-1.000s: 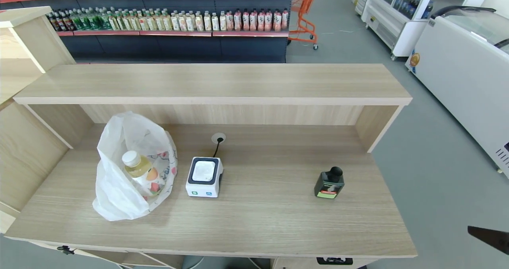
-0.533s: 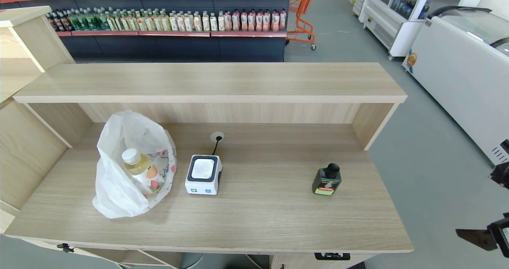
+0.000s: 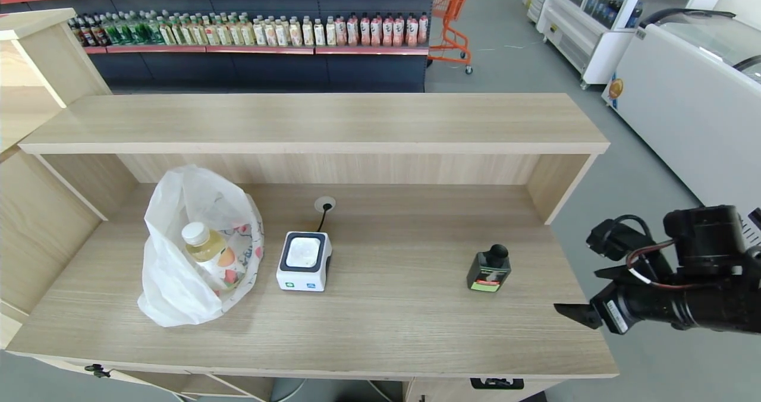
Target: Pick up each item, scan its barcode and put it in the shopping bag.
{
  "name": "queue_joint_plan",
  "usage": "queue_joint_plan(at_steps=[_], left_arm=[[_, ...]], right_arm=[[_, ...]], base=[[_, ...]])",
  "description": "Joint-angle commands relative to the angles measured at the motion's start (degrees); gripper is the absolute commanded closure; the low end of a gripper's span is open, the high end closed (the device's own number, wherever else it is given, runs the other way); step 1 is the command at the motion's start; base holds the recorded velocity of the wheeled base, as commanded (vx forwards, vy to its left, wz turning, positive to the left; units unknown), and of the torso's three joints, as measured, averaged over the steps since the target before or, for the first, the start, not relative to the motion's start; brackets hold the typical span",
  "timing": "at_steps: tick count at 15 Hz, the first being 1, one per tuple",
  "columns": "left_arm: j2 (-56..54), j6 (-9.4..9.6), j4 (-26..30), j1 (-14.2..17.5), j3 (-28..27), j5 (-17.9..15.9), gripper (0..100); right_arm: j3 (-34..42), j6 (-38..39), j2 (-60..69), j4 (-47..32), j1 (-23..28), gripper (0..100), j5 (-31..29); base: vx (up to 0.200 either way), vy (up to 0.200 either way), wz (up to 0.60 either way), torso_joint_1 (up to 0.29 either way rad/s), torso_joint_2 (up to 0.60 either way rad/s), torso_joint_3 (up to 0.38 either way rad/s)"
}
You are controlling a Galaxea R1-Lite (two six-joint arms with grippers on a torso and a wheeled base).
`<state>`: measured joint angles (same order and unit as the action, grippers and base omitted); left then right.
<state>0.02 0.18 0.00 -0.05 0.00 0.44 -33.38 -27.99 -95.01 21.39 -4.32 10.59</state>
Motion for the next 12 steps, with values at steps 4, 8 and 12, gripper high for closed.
queue_joint_plan(at_steps=[4,8,12], left_arm=[[-0.02,-0.01,0.00,-0.04,0.00,0.00,0],[-0.02,-0.01,0.00,-0.04,0.00,0.00,0],[-0.02,-0.01,0.00,0.05,0.00,0.09,0]], right_arm=[[-6.17,-6.73,-13.80,3.48,-3.24,0,1.27],[-11.45,-6.55,-18.10,4.62,-6.76,0,1.27],[-16.28,-6.64,-21.53,4.62,-7.90,0,1.27]], base=[[0.000,0.000,0.00,0.000,0.00,0.000],[0.000,0.000,0.00,0.000,0.00,0.000],[0.000,0.000,0.00,0.000,0.00,0.000]])
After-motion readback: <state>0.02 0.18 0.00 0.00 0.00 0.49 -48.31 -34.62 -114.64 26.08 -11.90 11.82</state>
